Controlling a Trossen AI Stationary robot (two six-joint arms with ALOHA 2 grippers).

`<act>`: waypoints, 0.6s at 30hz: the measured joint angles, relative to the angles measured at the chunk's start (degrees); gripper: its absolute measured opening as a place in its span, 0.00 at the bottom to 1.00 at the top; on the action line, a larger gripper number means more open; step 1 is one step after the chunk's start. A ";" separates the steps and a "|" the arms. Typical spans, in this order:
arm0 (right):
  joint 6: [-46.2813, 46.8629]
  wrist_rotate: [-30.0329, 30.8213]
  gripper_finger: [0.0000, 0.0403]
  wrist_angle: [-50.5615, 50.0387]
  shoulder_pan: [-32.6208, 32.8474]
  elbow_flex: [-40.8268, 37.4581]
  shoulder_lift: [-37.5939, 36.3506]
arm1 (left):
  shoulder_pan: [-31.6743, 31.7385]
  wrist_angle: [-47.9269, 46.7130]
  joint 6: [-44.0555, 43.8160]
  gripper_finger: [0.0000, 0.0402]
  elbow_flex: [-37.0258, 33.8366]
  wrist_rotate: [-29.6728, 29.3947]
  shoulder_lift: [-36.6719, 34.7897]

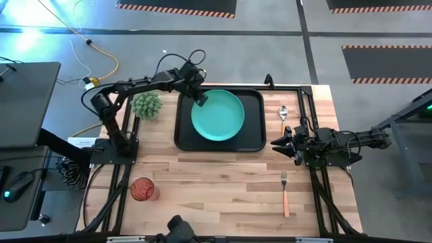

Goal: Pick and place plate/cup/fork/spoon on tray
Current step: Put the light blue plate onto the black tray

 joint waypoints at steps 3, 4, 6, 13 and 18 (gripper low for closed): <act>0.00 0.00 0.33 -0.01 0.01 0.00 0.00 | 0.40 0.69 -0.12 0.01 -0.01 0.93 0.93; 0.00 0.00 0.33 -0.02 0.00 0.00 0.00 | 0.39 0.76 -0.13 0.01 -0.01 0.90 1.26; 0.01 0.00 0.33 0.00 0.01 0.00 0.00 | 0.39 1.35 -0.19 0.01 -0.02 0.88 2.00; 0.00 0.00 0.33 -0.02 0.00 -0.02 0.00 | 0.39 2.05 -2.92 0.01 -0.04 0.92 4.67; 0.01 0.00 0.33 0.00 0.00 -0.01 0.00 | 0.41 3.09 -5.22 0.01 -0.04 0.86 6.21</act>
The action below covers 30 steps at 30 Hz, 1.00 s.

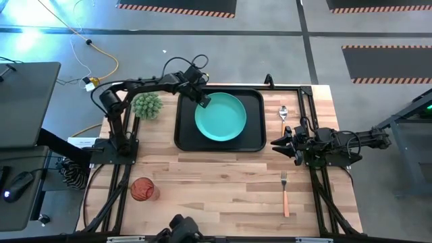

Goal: Pick and place plate/cup/fork/spoon on tray
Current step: Put the light blue plate onto the black tray

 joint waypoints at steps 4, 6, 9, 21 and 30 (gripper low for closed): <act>0.01 0.00 0.33 -0.02 0.00 0.01 0.00 | 0.24 -0.03 -1.01 0.01 0.00 0.50 1.01; 0.01 0.00 0.33 -0.01 0.02 -0.01 0.00 | 0.24 -0.16 -1.85 0.01 0.00 0.68 1.72; 0.00 0.00 0.33 -0.02 0.01 -0.01 0.00 | 0.24 0.10 -2.00 0.01 0.00 0.68 2.67; 0.01 0.00 0.33 -0.01 0.01 0.01 0.00 | 0.24 0.12 -2.01 0.01 0.00 -1.53 2.99; 0.00 0.00 0.33 0.00 0.01 0.01 0.00 | 0.22 -0.11 -2.01 0.07 0.00 -1.78 2.99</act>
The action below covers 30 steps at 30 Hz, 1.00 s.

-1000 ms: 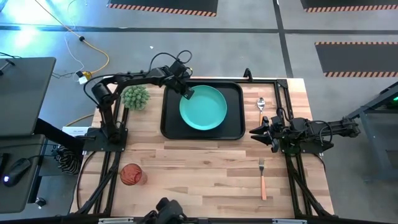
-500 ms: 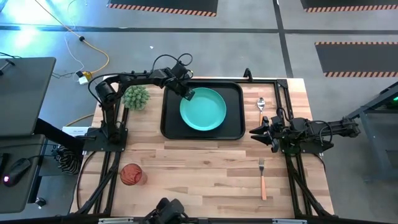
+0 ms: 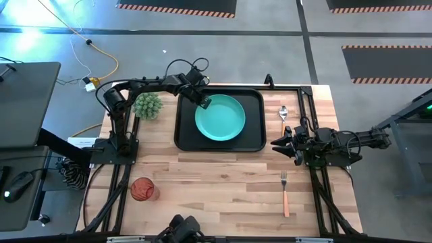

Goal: Pick and place plate/cup/fork/spoon on tray
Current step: Put the light blue plate onto the black tray

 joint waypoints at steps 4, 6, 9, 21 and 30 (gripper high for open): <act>0.01 0.00 0.33 -0.02 0.00 -0.02 0.00 | 0.00 -0.02 0.00 0.10 0.00 -0.03 0.00; 0.00 0.00 0.33 -0.02 0.01 -0.01 0.00 | 0.00 -0.02 0.00 0.12 0.00 -0.02 0.00; 0.01 0.00 0.33 0.00 -0.01 -0.02 0.00 | 0.00 -0.02 -1.11 0.14 0.00 -0.04 0.00; 0.00 0.00 0.33 -0.01 -0.01 0.00 0.00 | 0.04 -0.05 -1.66 0.22 0.07 -0.10 -0.15; 0.01 0.00 0.33 0.00 0.01 -0.02 0.00 | 0.11 -0.07 -1.48 0.25 0.07 -0.10 -0.22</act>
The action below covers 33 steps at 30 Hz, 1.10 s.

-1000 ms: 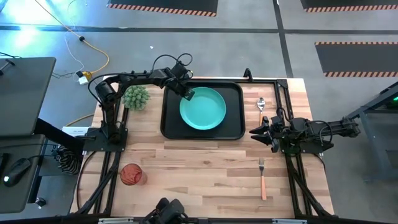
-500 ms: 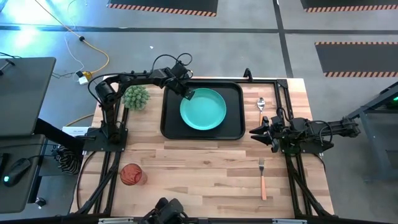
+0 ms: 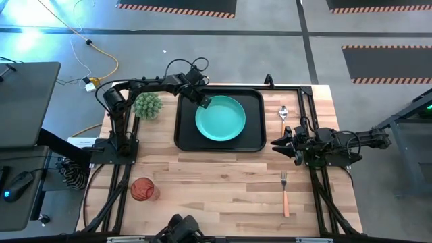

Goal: Pick and place plate/cup/fork/spoon on tray
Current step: Put the light blue plate onto the black tray, then put the spoon onto the black tray

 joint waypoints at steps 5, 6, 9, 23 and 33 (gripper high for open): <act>-0.01 0.00 0.33 -0.01 -0.02 0.01 0.00 | 0.04 -0.01 0.04 0.25 0.00 -1.53 -2.14; -0.02 0.00 0.33 -0.01 -0.02 0.02 0.00 | 0.04 0.01 0.05 0.25 0.00 -2.22 -2.74; -0.01 0.00 0.33 0.00 0.00 0.02 0.00 | 0.07 -0.14 0.04 0.25 0.00 -3.12 -4.85; -0.01 0.00 0.33 -0.08 -0.02 0.24 0.00 | -1.26 -0.21 1.28 0.25 0.00 -3.02 -17.84; 0.00 0.00 0.33 -0.68 -0.02 0.44 0.00 | -5.37 0.56 1.55 0.25 0.00 -2.95 -27.84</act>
